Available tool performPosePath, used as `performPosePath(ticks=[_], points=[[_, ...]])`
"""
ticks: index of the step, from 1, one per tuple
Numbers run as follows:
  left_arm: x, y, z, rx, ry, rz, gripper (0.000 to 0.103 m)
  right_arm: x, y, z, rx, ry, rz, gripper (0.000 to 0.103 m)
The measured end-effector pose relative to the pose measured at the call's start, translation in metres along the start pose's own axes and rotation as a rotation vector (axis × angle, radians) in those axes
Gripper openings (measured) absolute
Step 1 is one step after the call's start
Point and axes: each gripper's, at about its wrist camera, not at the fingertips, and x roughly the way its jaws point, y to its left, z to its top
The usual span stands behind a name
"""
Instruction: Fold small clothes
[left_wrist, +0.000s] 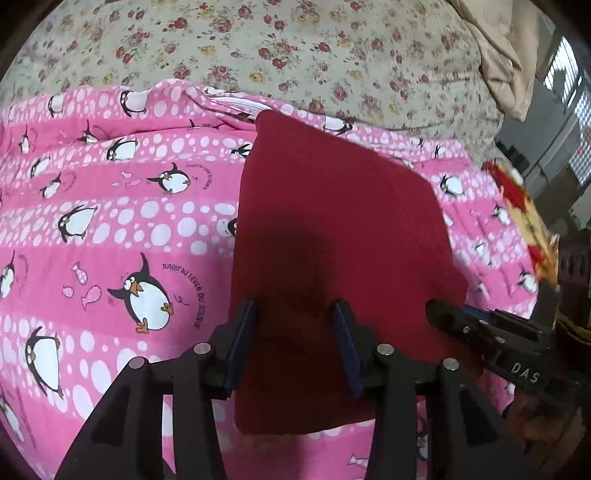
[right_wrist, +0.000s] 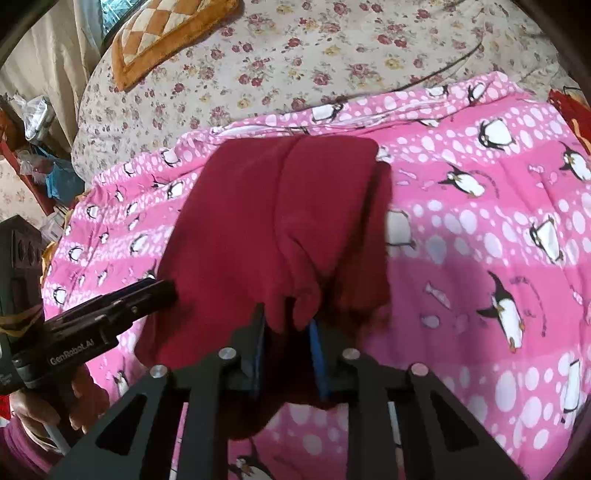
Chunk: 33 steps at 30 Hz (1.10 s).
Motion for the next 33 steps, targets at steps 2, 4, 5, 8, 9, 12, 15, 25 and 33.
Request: performPosePath(ticks=[2, 4, 5, 8, 9, 12, 15, 25, 33], points=[[-0.004, -0.002, 0.004, 0.007, 0.004, -0.005, 0.023, -0.002, 0.004, -0.002, -0.015, -0.004, -0.017, 0.018], [-0.010, -0.001, 0.012, 0.002, -0.011, -0.026, 0.023, -0.014, 0.005, 0.002, -0.007, -0.007, -0.012, 0.020], [-0.015, -0.001, 0.017, 0.000, -0.036, -0.022, 0.023, -0.020, 0.003, 0.005, 0.015, -0.009, -0.001, 0.023], [-0.016, -0.001, 0.030, 0.000, -0.068, -0.005, 0.023, -0.038, -0.004, 0.020, 0.077, -0.060, 0.028, 0.029], [-0.013, -0.001, 0.035, -0.006, -0.064, -0.006, 0.023, -0.040, -0.003, 0.025, 0.084, -0.074, 0.019, 0.032], [-0.003, -0.002, 0.043, -0.015, -0.048, -0.004, 0.023, -0.035, -0.007, 0.044, 0.105, -0.107, -0.032, 0.038], [0.005, -0.006, 0.040, -0.011, -0.027, -0.006, 0.023, -0.011, -0.022, 0.063, 0.186, -0.103, -0.028, 0.038], [0.016, -0.017, 0.034, 0.012, -0.044, 0.038, 0.023, 0.032, -0.028, 0.101, 0.063, -0.126, -0.090, 0.010], [0.019, -0.021, 0.031, 0.046, -0.055, 0.071, 0.025, 0.031, -0.036, 0.093, 0.103, -0.104, -0.092, 0.019]])
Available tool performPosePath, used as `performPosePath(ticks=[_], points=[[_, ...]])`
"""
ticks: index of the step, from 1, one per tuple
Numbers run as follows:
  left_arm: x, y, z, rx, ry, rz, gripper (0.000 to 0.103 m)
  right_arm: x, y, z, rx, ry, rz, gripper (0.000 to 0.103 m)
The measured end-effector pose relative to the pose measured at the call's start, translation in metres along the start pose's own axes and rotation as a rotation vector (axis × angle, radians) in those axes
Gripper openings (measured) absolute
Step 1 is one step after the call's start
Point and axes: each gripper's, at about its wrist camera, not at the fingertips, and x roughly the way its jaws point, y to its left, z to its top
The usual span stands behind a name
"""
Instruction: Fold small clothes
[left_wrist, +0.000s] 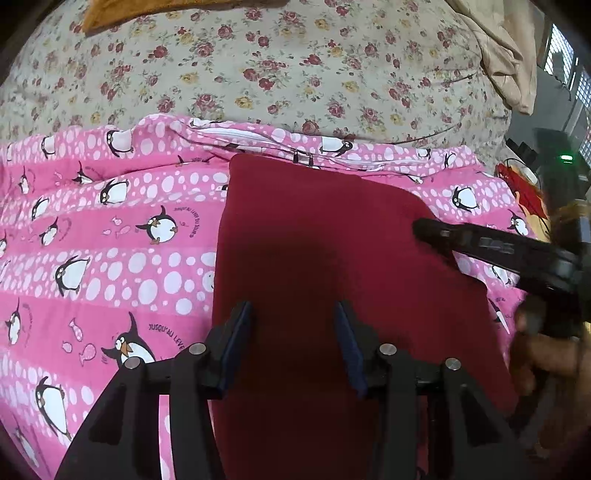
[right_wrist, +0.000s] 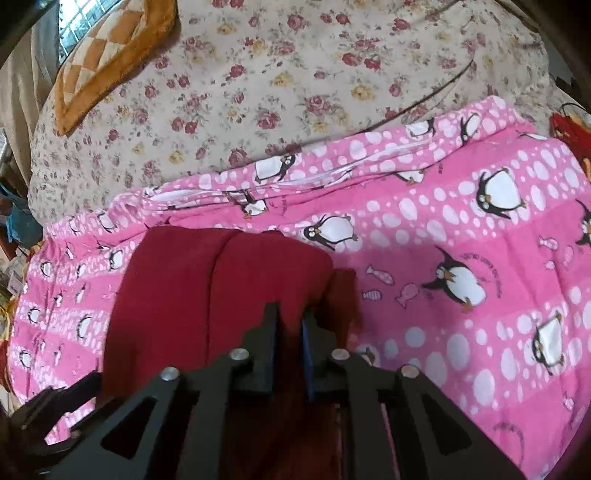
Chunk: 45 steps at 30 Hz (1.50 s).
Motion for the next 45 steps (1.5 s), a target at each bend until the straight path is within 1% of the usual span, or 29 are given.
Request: performPosePath(ticks=[1, 2, 3, 5, 6, 7, 8, 9, 10, 11, 12, 14, 16, 17, 19, 20, 25, 28, 30, 34, 37, 39, 41, 42, 44, 45], points=[[0.000, 0.001, 0.000, -0.003, -0.002, -0.002, 0.025, -0.006, 0.001, -0.001, 0.005, 0.001, 0.003, 0.023], [-0.001, 0.001, -0.001, -0.005, -0.004, -0.004, 0.025, -0.014, 0.002, -0.004, 0.005, 0.007, 0.004, 0.031], [-0.002, 0.002, -0.001, -0.006, -0.006, -0.006, 0.025, -0.022, 0.003, -0.009, 0.005, 0.012, 0.016, 0.035], [-0.003, 0.003, -0.001, -0.009, -0.007, -0.011, 0.026, -0.033, 0.005, -0.019, 0.005, 0.004, 0.054, 0.056], [-0.004, 0.004, -0.001, -0.013, -0.007, -0.016, 0.026, -0.036, 0.006, -0.025, 0.004, 0.008, 0.073, 0.061], [-0.004, 0.005, -0.001, -0.018, -0.006, -0.023, 0.028, -0.036, 0.007, -0.029, 0.001, 0.017, 0.083, 0.071], [-0.005, 0.006, 0.000, -0.025, -0.003, -0.036, 0.029, -0.033, 0.008, -0.034, -0.008, 0.036, 0.087, 0.074], [-0.005, 0.009, 0.001, -0.033, 0.002, -0.055, 0.029, -0.026, 0.007, -0.039, -0.022, 0.065, 0.075, 0.075], [-0.007, 0.013, 0.002, -0.043, 0.010, -0.083, 0.030, -0.018, 0.006, -0.043, -0.035, 0.093, 0.059, 0.076], [-0.008, 0.017, 0.004, -0.054, 0.017, -0.112, 0.032, -0.014, 0.004, -0.044, -0.037, 0.101, 0.057, 0.080], [-0.008, 0.022, 0.005, -0.068, 0.024, -0.150, 0.033, -0.010, 0.000, -0.045, -0.027, 0.096, 0.074, 0.083], [-0.007, 0.038, 0.009, -0.119, 0.039, -0.225, 0.043, -0.005, -0.008, -0.043, 0.006, 0.090, 0.118, 0.087], [-0.001, 0.052, 0.013, -0.180, 0.052, -0.257, 0.047, 0.000, -0.013, -0.040, 0.023, 0.089, 0.156, 0.087], [0.003, 0.059, 0.014, -0.206, 0.061, -0.271, 0.047, 0.003, -0.015, -0.036, 0.030, 0.083, 0.173, 0.087], [0.014, 0.067, 0.016, -0.241, 0.084, -0.308, 0.047, 0.008, -0.016, -0.033, 0.035, 0.080, 0.192, 0.087], [0.021, 0.068, 0.016, -0.251, 0.096, -0.323, 0.050, 0.012, -0.016, -0.030, 0.037, 0.082, 0.204, 0.087], [0.036, 0.065, 0.015, -0.246, 0.117, -0.327, 0.052, 0.021, -0.016, -0.026, 0.049, 0.087, 0.239, 0.087], [0.046, 0.065, 0.013, -0.264, 0.146, -0.350, 0.054, 0.024, -0.019, -0.026, 0.070, 0.086, 0.261, 0.088], [0.048, 0.064, 0.014, -0.270, 0.148, -0.355, 0.055, 0.024, -0.019, -0.026, 0.069, 0.082, 0.268, 0.087], [0.049, 0.059, 0.015, -0.253, 0.154, -0.331, 0.056, 0.024, -0.013, -0.028, 0.051, 0.077, 0.279, 0.073], [0.048, 0.055, 0.015, -0.233, 0.150, -0.303, 0.056, 0.023, -0.009, -0.029, 0.025, 0.064, 0.261, 0.065], [0.045, 0.054, 0.014, -0.215, 0.140, -0.290, 0.052, 0.019, -0.005, -0.029, 0.009, 0.052, 0.247, 0.059], [0.039, 0.052, 0.014, -0.202, 0.128, -0.283, 0.042, 0.014, -0.003, -0.028, -0.005, 0.042, 0.236, 0.052], [0.035, 0.052, 0.015, -0.195, 0.124, -0.283, 0.038, 0.011, 0.000, -0.028, -0.010, 0.037, 0.231, 0.050], [0.026, 0.050, 0.016, -0.176, 0.114, -0.283, 0.027, 0.004, 0.005, -0.027, -0.016, 0.028, 0.227, 0.044], [0.020, 0.050, 0.017, -0.167, 0.109, -0.284, 0.025, 0.000, 0.007, -0.027, -0.015, 0.024, 0.231, 0.043]])
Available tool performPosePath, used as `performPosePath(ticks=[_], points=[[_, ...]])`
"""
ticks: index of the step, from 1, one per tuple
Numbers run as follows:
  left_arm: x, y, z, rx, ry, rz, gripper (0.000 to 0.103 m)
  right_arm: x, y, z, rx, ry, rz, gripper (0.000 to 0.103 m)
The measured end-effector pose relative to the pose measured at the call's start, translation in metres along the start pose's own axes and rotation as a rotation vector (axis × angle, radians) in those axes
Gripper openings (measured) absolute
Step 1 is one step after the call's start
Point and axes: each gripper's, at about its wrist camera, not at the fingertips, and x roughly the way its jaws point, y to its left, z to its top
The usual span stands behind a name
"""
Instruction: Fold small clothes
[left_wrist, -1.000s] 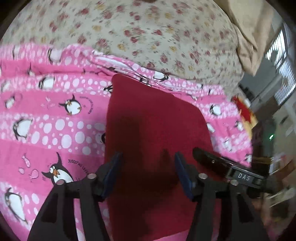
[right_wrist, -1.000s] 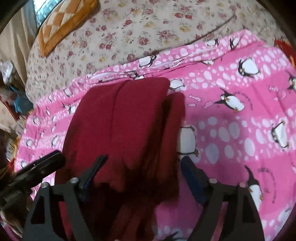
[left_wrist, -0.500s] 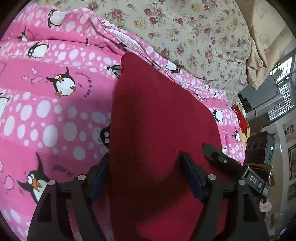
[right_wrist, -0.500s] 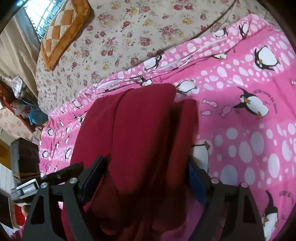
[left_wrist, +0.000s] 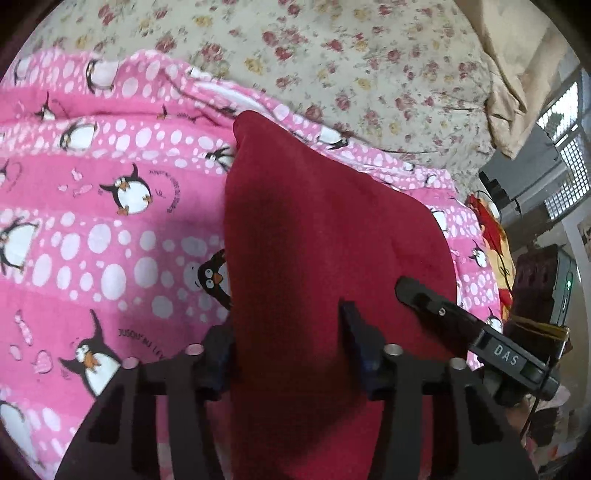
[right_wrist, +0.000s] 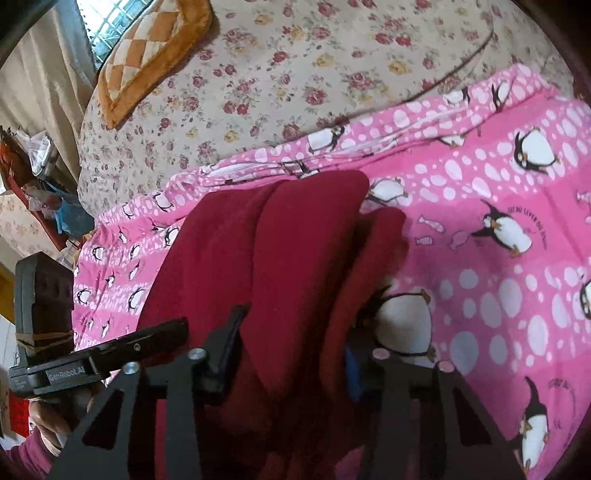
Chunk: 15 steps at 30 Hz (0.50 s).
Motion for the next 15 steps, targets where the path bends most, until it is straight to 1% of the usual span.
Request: performPosePath(ticks=[2, 4, 9, 12, 15], points=[[-0.012, -0.003, -0.001, 0.009, -0.003, -0.007, 0.022, -0.007, 0.006, 0.000, 0.015, -0.005, 0.015, 0.041], [-0.027, -0.004, -0.005, 0.016, -0.004, -0.008, 0.022, -0.015, 0.014, -0.001, 0.026, -0.007, 0.043, 0.040], [-0.073, 0.003, -0.025, 0.013, 0.009, -0.003, 0.022, -0.034, 0.045, -0.019, 0.014, 0.034, 0.098, 0.040], [-0.096, 0.009, -0.046, -0.001, 0.010, 0.032, 0.022, -0.040, 0.067, -0.038, -0.013, 0.064, 0.124, 0.040], [-0.107, 0.020, -0.069, -0.031, 0.014, 0.073, 0.022, -0.034, 0.082, -0.061, -0.016, 0.100, 0.147, 0.041]])
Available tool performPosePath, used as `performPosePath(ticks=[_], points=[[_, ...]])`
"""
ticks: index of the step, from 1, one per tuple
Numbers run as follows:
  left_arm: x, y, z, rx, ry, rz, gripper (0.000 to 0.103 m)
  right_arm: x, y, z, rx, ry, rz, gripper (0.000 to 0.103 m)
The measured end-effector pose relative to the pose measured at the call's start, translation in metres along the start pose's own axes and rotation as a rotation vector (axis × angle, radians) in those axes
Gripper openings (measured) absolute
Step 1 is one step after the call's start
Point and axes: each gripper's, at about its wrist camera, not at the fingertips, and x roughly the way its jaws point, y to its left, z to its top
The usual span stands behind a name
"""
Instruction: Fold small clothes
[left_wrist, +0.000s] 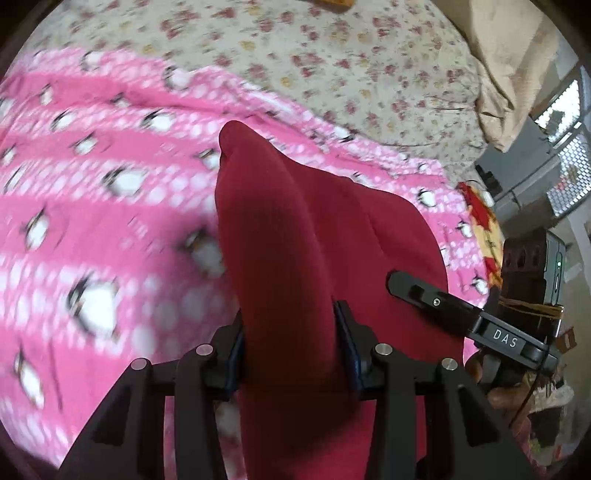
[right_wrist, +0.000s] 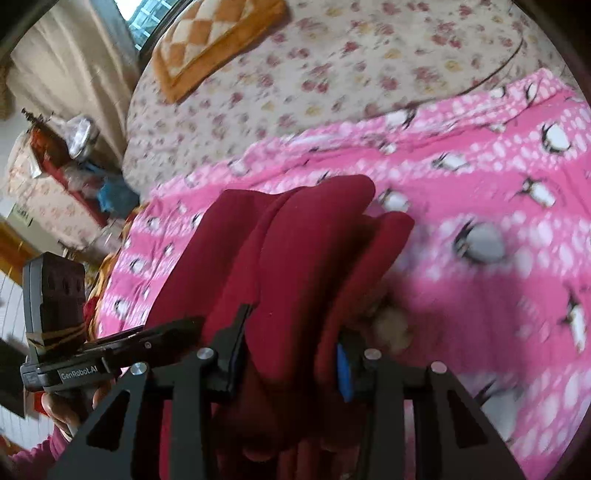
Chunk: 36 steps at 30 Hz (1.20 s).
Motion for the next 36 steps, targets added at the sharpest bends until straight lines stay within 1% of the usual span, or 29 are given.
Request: performPosePath(ticks=[2, 3, 5, 7, 8, 11, 13, 14, 15, 17, 18, 19, 21, 24, 25, 26, 27, 28, 31, 33, 34, 36], points=[[0.008, 0.012, -0.013, -0.028, 0.018, 0.039, 0.023, 0.011, 0.001, -0.010, -0.001, 0.024, -0.010, 0.044], [0.013, 0.018, -0.017, -0.045, 0.026, 0.040, 0.024, 0.021, 0.000, -0.016, -0.015, 0.037, -0.047, 0.047], [0.018, 0.026, -0.024, -0.075, 0.026, 0.044, 0.034, 0.029, -0.001, -0.026, -0.070, 0.033, -0.136, 0.059], [0.014, 0.026, -0.027, -0.077, -0.001, 0.058, 0.038, 0.023, 0.001, -0.031, -0.096, 0.012, -0.158, 0.061], [0.011, 0.024, -0.028, -0.065, -0.010, 0.080, 0.038, 0.015, 0.005, -0.033, -0.104, 0.005, -0.176, 0.061], [0.001, 0.010, -0.030, 0.005, -0.056, 0.186, 0.038, -0.010, 0.021, -0.036, -0.145, -0.022, -0.213, 0.061], [-0.007, 0.003, -0.033, 0.042, -0.105, 0.237, 0.038, -0.026, 0.034, -0.040, -0.193, -0.046, -0.225, 0.059], [-0.011, 0.000, -0.035, 0.055, -0.129, 0.252, 0.038, -0.035, 0.043, -0.043, -0.226, -0.058, -0.221, 0.055], [-0.014, -0.002, -0.037, 0.061, -0.151, 0.269, 0.038, -0.045, 0.054, -0.048, -0.270, -0.069, -0.219, 0.052], [-0.018, -0.002, -0.039, 0.058, -0.164, 0.283, 0.038, -0.057, 0.074, -0.057, -0.337, -0.084, -0.211, 0.046], [-0.019, 0.000, -0.039, 0.048, -0.164, 0.284, 0.038, -0.060, 0.084, -0.062, -0.371, -0.086, -0.190, 0.045], [-0.020, 0.001, -0.040, 0.039, -0.163, 0.285, 0.038, -0.062, 0.093, -0.069, -0.402, -0.075, -0.154, 0.044], [-0.021, 0.002, -0.040, 0.021, -0.159, 0.290, 0.038, -0.058, 0.100, -0.078, -0.427, -0.042, -0.133, 0.044], [-0.028, 0.001, -0.045, 0.019, -0.175, 0.298, 0.038, -0.037, 0.091, -0.091, -0.423, 0.032, -0.184, 0.038], [-0.030, 0.000, -0.046, 0.024, -0.181, 0.302, 0.038, -0.028, 0.081, -0.095, -0.401, 0.069, -0.223, 0.036], [-0.032, -0.002, -0.048, 0.030, -0.185, 0.305, 0.038, -0.023, 0.075, -0.099, -0.385, 0.089, -0.240, 0.030], [-0.033, -0.004, -0.050, 0.039, -0.190, 0.309, 0.038, -0.016, 0.065, -0.104, -0.357, 0.117, -0.247, 0.028], [-0.034, -0.006, -0.051, 0.047, -0.195, 0.314, 0.038, -0.014, 0.059, -0.106, -0.337, 0.123, -0.238, 0.027], [-0.037, -0.011, -0.053, 0.061, -0.209, 0.335, 0.038, -0.021, 0.060, -0.108, -0.322, 0.094, -0.220, 0.027], [-0.040, -0.014, -0.054, 0.067, -0.214, 0.334, 0.038, -0.028, 0.064, -0.106, -0.319, 0.087, -0.216, 0.027], [-0.042, -0.016, -0.054, 0.071, -0.222, 0.333, 0.038, -0.032, 0.066, -0.104, -0.315, 0.081, -0.211, 0.029], [-0.047, -0.019, -0.055, 0.075, -0.243, 0.335, 0.038, -0.044, 0.071, -0.101, -0.303, 0.039, -0.209, 0.033]])
